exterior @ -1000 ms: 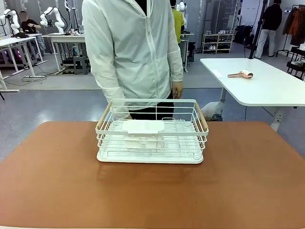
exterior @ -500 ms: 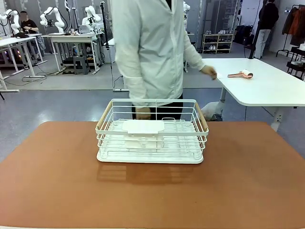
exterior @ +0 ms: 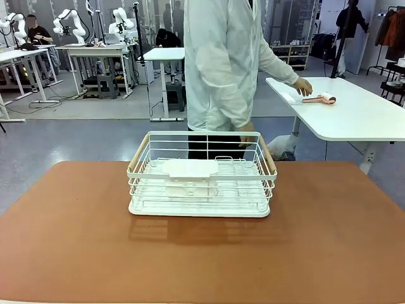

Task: Clean the table.
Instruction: Pick up the Lint Roller when the human hands it over.

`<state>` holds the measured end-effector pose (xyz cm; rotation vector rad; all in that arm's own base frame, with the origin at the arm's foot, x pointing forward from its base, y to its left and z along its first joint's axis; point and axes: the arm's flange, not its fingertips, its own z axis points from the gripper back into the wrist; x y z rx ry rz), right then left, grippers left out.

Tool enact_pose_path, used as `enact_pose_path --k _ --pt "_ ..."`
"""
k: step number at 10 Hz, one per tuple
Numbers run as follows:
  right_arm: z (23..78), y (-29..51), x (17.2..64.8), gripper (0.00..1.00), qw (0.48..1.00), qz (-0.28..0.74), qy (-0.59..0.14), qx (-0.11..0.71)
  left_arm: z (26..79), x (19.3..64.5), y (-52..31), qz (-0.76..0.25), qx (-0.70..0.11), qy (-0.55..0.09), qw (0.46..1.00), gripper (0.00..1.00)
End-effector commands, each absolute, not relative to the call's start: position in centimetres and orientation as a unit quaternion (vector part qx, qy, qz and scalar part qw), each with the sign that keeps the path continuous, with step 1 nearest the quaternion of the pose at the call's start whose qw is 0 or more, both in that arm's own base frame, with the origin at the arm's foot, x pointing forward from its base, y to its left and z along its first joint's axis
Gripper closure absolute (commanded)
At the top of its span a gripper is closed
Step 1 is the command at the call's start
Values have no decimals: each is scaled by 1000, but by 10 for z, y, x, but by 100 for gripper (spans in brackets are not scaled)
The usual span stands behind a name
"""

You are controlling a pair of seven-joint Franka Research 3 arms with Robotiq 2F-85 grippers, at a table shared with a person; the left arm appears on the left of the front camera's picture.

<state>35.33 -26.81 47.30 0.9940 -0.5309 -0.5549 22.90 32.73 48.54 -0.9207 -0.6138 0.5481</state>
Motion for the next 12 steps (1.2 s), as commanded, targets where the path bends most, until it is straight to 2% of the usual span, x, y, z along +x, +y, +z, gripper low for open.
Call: enact_pose_path --k 1,12 --pt "474 -269 353 0 808 -250 -254 469 486 227 329 245 -438 -296 812 0" --pt "474 -269 353 0 808 -250 -254 469 486 227 329 245 -438 -296 812 0"
